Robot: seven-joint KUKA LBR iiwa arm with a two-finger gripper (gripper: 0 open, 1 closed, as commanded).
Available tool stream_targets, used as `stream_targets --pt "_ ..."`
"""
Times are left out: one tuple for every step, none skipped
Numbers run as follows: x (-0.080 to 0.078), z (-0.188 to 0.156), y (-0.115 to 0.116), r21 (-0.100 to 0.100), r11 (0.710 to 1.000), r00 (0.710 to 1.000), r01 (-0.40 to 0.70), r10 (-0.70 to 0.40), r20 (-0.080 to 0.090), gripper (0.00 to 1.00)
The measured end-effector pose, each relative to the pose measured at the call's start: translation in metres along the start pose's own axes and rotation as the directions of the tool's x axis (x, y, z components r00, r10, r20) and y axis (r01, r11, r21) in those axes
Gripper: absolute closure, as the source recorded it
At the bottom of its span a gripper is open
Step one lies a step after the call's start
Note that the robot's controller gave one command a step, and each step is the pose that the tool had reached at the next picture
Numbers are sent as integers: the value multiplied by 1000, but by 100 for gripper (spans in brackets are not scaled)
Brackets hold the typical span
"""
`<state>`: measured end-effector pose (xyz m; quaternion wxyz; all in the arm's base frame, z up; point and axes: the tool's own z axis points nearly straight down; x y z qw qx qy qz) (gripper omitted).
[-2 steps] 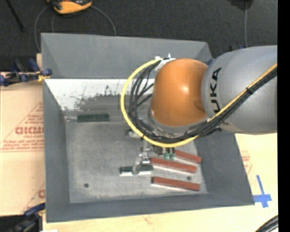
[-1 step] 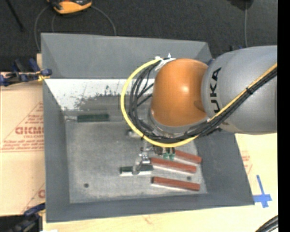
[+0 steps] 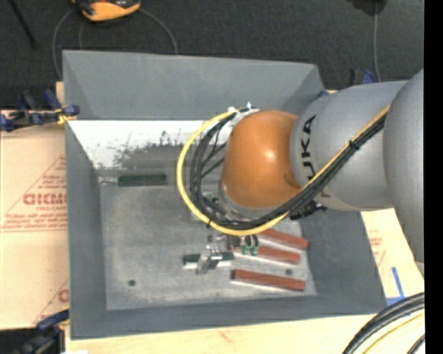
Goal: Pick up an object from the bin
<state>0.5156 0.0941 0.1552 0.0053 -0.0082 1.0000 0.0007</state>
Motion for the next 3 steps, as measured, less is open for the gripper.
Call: stream_targets --pt "-15 75 -15 -3 1000 1000 19 -19 -8 100" --pt "-15 75 -15 -3 1000 1000 18 -18 -8 100" --pt "-18 -82 -27 0 1000 1000 -19 19 -2 100"
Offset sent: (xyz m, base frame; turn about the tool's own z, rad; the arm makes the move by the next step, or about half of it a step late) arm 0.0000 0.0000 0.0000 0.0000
